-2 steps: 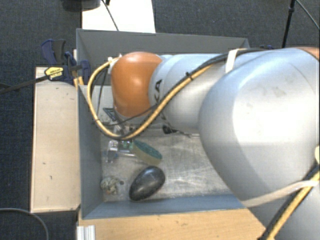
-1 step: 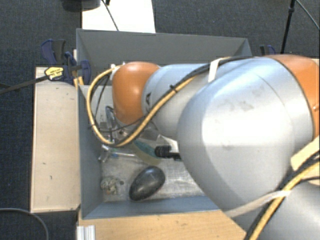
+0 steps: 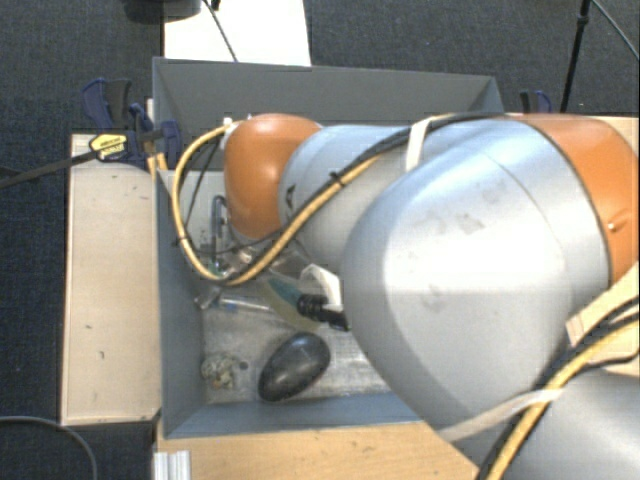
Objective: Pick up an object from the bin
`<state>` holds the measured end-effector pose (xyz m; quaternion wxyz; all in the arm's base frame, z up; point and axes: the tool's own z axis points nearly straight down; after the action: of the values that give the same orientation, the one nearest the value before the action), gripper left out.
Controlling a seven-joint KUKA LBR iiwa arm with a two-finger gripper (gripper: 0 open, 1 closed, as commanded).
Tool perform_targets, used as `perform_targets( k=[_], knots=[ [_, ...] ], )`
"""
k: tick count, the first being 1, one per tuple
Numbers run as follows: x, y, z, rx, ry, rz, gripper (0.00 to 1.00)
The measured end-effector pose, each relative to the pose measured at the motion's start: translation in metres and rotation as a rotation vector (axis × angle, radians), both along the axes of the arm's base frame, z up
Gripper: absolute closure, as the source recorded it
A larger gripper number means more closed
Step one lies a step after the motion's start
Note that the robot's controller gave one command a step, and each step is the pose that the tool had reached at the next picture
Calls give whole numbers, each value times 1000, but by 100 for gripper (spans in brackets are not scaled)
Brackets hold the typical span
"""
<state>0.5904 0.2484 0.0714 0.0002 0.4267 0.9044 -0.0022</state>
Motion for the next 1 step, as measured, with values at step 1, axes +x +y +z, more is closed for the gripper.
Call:
perform_targets(
  k=[1],
  knots=[
    [0,2,0,4,-5,2,100]
  ],
)
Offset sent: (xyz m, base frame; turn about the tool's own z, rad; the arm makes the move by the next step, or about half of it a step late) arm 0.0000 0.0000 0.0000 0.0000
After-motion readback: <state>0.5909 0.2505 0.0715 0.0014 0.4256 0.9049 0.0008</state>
